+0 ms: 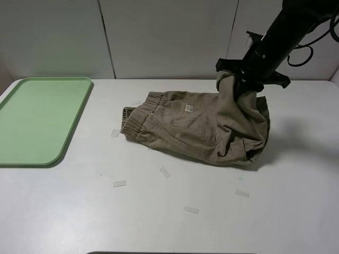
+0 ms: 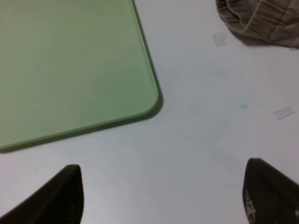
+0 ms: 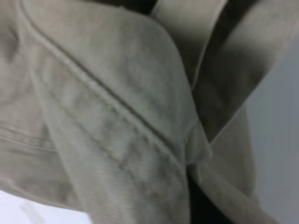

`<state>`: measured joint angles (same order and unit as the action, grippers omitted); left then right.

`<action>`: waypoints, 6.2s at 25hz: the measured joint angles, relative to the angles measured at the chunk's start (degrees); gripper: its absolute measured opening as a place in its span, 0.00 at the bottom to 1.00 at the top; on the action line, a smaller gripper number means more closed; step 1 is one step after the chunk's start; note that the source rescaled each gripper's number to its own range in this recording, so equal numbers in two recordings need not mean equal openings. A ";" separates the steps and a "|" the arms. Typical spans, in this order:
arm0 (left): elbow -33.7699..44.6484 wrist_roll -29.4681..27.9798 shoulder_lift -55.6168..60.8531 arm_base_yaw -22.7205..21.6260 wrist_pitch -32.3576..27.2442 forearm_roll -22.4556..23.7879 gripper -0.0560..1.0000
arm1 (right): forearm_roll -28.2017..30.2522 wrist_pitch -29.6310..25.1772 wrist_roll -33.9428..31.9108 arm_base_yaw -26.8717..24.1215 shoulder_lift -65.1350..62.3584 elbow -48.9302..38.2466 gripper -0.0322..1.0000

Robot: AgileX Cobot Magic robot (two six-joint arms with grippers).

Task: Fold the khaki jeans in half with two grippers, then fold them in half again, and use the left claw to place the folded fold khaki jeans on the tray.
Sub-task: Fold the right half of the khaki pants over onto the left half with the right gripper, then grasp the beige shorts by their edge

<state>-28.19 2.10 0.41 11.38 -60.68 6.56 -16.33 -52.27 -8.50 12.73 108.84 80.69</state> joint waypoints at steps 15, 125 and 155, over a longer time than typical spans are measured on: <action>0.00 0.00 0.00 0.00 0.00 0.69 0.74 | 5.55 -11.42 -0.72 -0.65 -5.76 0.00 0.09; -0.05 -2.10 0.07 0.00 0.86 20.07 0.74 | 9.83 25.26 13.97 29.51 27.12 16.11 1.00; -0.05 -2.10 0.07 0.00 0.86 20.12 0.74 | 15.67 25.51 19.44 33.05 26.83 23.64 1.00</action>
<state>-28.25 0.00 0.48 11.38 -59.82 26.67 -0.66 -26.76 10.94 45.78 135.67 104.33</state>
